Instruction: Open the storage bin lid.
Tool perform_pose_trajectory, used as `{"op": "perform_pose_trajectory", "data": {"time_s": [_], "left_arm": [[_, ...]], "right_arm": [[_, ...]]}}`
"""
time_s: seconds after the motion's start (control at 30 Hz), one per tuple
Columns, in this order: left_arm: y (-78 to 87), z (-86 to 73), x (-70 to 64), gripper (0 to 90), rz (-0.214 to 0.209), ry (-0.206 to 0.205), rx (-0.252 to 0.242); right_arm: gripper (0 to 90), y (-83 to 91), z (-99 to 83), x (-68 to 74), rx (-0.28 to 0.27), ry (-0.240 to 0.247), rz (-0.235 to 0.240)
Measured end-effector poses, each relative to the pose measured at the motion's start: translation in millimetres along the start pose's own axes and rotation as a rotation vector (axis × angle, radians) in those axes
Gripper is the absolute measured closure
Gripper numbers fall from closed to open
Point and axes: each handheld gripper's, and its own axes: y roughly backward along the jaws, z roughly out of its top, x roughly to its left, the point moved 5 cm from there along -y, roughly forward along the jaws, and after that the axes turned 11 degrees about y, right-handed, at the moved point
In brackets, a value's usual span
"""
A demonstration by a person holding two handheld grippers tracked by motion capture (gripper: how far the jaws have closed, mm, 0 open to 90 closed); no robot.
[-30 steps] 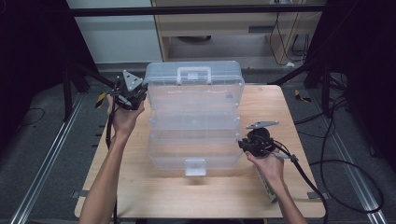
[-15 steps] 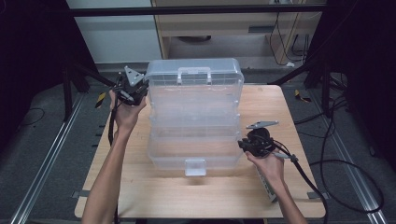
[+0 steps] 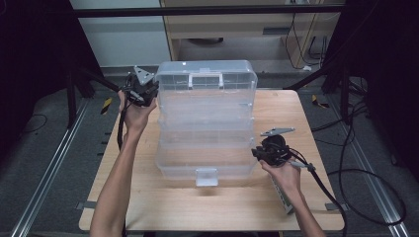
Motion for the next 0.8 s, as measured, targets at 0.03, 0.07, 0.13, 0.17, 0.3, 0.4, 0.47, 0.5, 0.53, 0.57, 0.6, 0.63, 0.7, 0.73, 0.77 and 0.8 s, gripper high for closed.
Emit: {"op": "perform_pose_trajectory", "data": {"time_s": [0.03,0.07,0.13,0.17,0.3,0.4,0.47,0.5,0.53,0.57,0.6,0.63,0.7,0.73,0.77,0.8], "left_arm": [[-1.6,0.3,0.2,80.0,0.002,0.005,0.001],[-2.9,0.6,0.4,80.0,0.001,0.008,0.002],[-6.6,1.9,1.4,80.0,0.000,0.009,0.010],[-7.9,2.3,1.5,80.0,0.000,0.011,0.012],[-12.0,3.7,1.7,79.9,0.005,0.012,0.020],[-14.1,3.9,1.9,79.8,0.008,0.017,0.020],[-15.6,4.4,2.4,79.8,0.010,0.013,0.023],[-16.9,4.6,2.4,79.7,0.012,0.014,0.024],[-16.9,4.6,2.4,79.7,0.012,0.014,0.024],[-18.4,4.5,2.8,79.7,0.012,0.014,0.024],[-18.4,4.5,2.8,79.7,0.012,0.014,0.024],[-19.8,4.8,3.2,79.7,0.012,0.017,0.027],[-20.7,4.8,3.4,79.7,0.013,0.017,0.026],[-22.2,4.7,3.9,79.6,0.012,0.019,0.026],[-22.2,4.7,3.9,79.6,0.012,0.019,0.026],[-24.5,5.0,4.4,79.6,0.012,0.019,0.031]], "right_arm": [[75.6,0.0,0.0,0.1,0.000,0.000,0.001],[75.5,0.0,0.1,0.0,0.000,0.000,0.002],[75.6,0.0,0.0,0.0,0.000,0.000,0.001],[75.6,0.0,0.1,0.0,0.000,-0.001,0.001],[75.6,0.0,0.0,0.1,0.000,-0.001,0.001],[75.6,0.0,0.0,0.0,0.000,-0.001,0.000],[75.6,0.0,0.0,0.0,-0.001,0.000,0.000],[75.5,0.0,0.0,0.0,0.000,0.000,0.001],[75.5,0.0,0.0,0.0,0.000,0.000,0.001],[75.5,0.0,0.0,0.0,0.000,0.000,0.001],[75.5,0.0,0.0,0.0,0.000,0.000,0.001],[75.5,-0.1,0.0,0.0,-0.001,0.000,0.000],[75.5,0.0,0.0,-0.1,-0.001,0.000,0.001],[75.5,0.0,0.0,-0.1,-0.001,0.001,0.001],[75.5,0.0,0.0,-0.1,0.000,0.000,0.001],[75.4,-0.1,0.0,-0.1,-0.001,0.000,0.000]]}}
